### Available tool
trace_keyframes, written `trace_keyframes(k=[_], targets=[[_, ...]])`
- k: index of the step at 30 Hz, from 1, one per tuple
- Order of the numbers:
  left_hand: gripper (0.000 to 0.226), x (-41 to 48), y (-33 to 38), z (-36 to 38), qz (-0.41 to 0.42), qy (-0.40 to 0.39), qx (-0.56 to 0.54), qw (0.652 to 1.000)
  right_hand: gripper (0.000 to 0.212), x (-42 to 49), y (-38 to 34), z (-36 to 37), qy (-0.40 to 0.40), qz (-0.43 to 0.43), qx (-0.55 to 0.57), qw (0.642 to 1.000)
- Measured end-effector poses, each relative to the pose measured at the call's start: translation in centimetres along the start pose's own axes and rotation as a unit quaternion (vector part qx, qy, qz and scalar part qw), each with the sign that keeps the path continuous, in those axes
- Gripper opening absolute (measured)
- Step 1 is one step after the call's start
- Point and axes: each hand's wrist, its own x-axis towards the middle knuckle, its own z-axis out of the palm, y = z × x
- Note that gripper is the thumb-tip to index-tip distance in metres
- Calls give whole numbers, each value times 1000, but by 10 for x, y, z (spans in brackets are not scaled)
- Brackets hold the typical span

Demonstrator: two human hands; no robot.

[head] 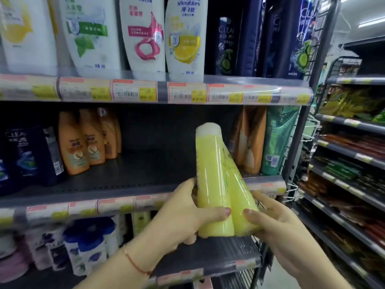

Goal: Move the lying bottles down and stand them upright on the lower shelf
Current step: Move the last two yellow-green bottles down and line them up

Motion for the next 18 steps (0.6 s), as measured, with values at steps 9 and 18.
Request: trace_keyframes(k=[9, 18], targets=[[101, -40, -71, 9, 32, -52, 93, 994, 77, -43, 72, 0, -66, 90, -13, 994], [95, -35, -168, 38, 69, -67, 119, 988, 90, -51, 165, -21, -34, 96, -4, 995]])
